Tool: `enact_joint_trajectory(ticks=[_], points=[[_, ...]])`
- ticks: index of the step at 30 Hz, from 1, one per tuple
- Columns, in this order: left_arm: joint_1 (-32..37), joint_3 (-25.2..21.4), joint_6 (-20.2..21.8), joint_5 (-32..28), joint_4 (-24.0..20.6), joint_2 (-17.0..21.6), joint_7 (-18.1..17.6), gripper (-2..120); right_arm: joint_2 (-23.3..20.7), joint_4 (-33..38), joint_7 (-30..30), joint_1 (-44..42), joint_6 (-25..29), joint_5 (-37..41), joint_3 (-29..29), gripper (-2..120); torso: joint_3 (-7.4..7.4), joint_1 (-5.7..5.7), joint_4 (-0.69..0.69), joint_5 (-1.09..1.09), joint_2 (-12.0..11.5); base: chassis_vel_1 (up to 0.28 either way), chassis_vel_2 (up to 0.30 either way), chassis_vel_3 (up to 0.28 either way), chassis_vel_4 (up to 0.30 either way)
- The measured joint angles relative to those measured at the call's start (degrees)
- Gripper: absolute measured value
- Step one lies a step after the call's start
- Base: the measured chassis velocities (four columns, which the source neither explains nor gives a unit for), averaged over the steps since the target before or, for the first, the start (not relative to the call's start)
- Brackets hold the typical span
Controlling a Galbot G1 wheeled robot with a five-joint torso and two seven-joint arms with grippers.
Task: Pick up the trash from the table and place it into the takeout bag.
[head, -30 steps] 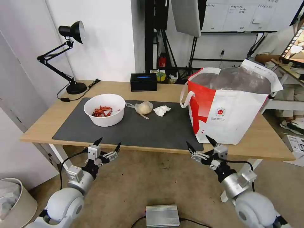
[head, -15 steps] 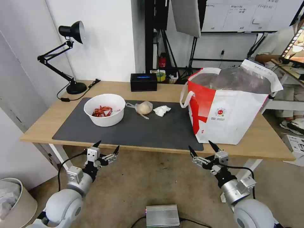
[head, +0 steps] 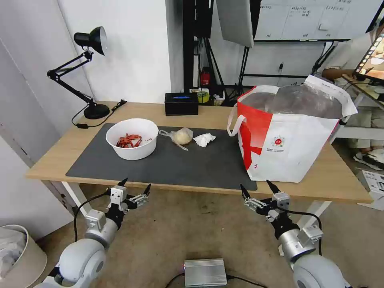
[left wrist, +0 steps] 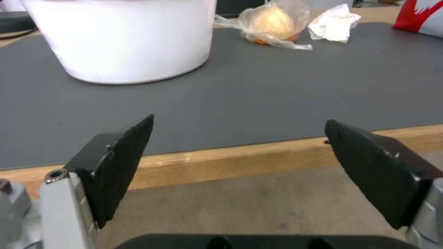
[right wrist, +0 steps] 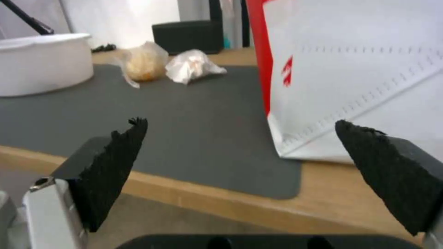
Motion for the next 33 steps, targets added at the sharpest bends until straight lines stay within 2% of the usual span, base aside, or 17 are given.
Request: enact_joint_trajectory(ticks=[5,10,12,16,18,19,22,26,29,32,33], points=[[0.2,0.0,-0.1,0.0,0.0,-0.1,0.0,100,0.4,-0.7,0.1,0.2,0.0,0.0,-0.8,100,0.00,0.00,-0.01,0.00,0.0,0.000,0.000,0.000,0.000],[0.0,0.1,-0.1,0.0,0.0,-0.2,-0.5,100,0.5,-0.8,1.0,4.1,-0.5,0.7,-4.3,100,0.00,0.00,-0.01,0.00,0.0,0.000,0.000,0.000,0.000],[-0.3,0.2,0.0,0.0,-0.4,-0.3,-0.9,100,0.7,-0.5,2.1,9.2,-2.8,2.8,-7.3,100,0.00,0.00,0.00,0.00,0.0,0.000,0.000,0.000,0.000],[-0.5,0.3,0.1,0.0,-0.4,-0.6,-1.3,100,0.9,-0.5,2.8,12.2,-4.1,3.6,-9.0,100,0.00,0.00,0.00,0.00,0.0,0.000,0.000,0.000,0.000],[-0.3,0.0,0.1,0.1,-0.8,-1.3,-1.8,100,1.7,-1.3,4.6,17.7,-6.3,4.6,-13.1,100,0.00,0.00,-0.01,-0.01,0.0,0.000,0.000,0.000,0.000],[-0.3,0.0,0.1,0.1,-0.8,-1.3,-1.8,100,1.7,-1.3,4.6,17.7,-6.3,4.6,-13.1,100,0.00,0.00,-0.01,-0.01,0.0,0.000,0.000,0.000,0.000],[1.1,-0.9,0.1,0.4,-1.2,-1.8,-1.9,100,3.6,-4.3,7.0,25.7,-8.0,4.7,-18.2,100,0.00,0.00,0.01,0.01,0.0,0.000,0.000,0.000,0.000],[1.7,-1.4,0.1,0.6,-1.4,-2.0,-1.8,100,5.2,-7.0,9.0,31.3,-9.8,4.8,-21.4,100,0.00,0.00,0.01,-0.01,0.0,0.000,0.000,0.000,0.000],[2.0,-1.8,0.1,0.7,-1.7,-2.1,-1.8,100,6.4,-9.3,11.5,35.6,-12.7,4.8,-24.0,100,0.00,0.00,0.00,-0.01,0.0,0.000,0.000,0.000,0.000],[2.6,-2.1,0.2,0.9,-1.9,-2.2,-1.8,100,8.8,-12.9,16.9,42.0,-18.2,5.6,-28.1,100,0.00,0.00,0.00,-0.01,0.0,0.000,0.000,0.000,0.000],[2.6,-2.1,0.2,0.9,-1.9,-2.2,-1.8,100,8.8,-12.9,16.9,42.0,-18.2,5.6,-28.1,100,0.00,0.00,0.00,-0.01,0.0,0.000,0.000,0.000,0.000]])
